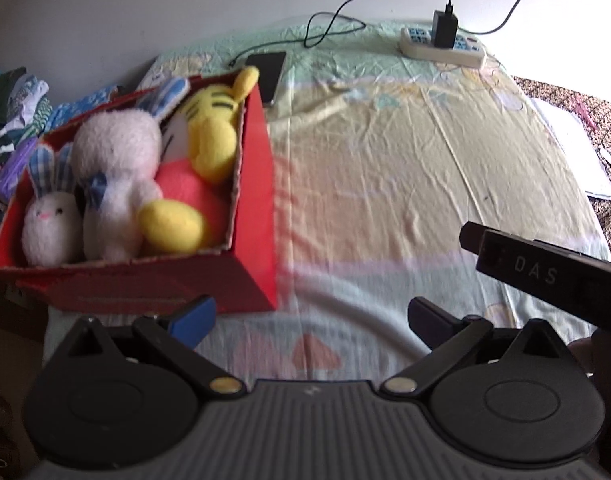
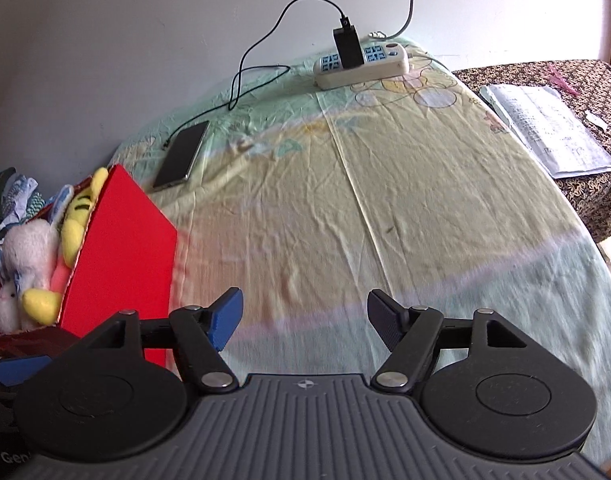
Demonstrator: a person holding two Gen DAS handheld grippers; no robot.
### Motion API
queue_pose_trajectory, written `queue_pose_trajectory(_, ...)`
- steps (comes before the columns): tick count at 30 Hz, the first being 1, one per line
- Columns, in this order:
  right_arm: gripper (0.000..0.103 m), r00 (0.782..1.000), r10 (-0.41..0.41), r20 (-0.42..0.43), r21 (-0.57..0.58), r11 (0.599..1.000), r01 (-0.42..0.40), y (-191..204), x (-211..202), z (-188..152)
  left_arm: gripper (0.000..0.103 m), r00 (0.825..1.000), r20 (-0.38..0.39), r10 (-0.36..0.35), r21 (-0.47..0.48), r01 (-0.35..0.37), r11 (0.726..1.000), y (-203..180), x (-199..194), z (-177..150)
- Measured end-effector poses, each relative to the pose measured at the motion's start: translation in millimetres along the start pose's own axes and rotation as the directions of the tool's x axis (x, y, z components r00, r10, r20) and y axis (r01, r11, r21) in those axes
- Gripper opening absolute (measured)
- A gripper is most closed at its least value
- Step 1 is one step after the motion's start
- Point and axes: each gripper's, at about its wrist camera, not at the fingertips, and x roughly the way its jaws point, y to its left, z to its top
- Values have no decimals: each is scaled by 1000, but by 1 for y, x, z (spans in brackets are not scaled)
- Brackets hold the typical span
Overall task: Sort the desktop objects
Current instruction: 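Withdraw both grippers up and away from the red box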
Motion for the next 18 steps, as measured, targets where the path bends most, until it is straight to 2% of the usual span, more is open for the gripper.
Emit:
queue_pose_trajectory(9, 76, 998, -55, -12, 3, 998, 55, 20, -3, -12, 102, 997, -73, -6, 20, 7, 1000, 22, 17, -8)
queue_pose_trajectory(18, 77, 997, -74, -20, -46, 996, 73, 61, -8, -30, 102, 995, -98, -15, 10, 16, 1000, 62, 19, -18)
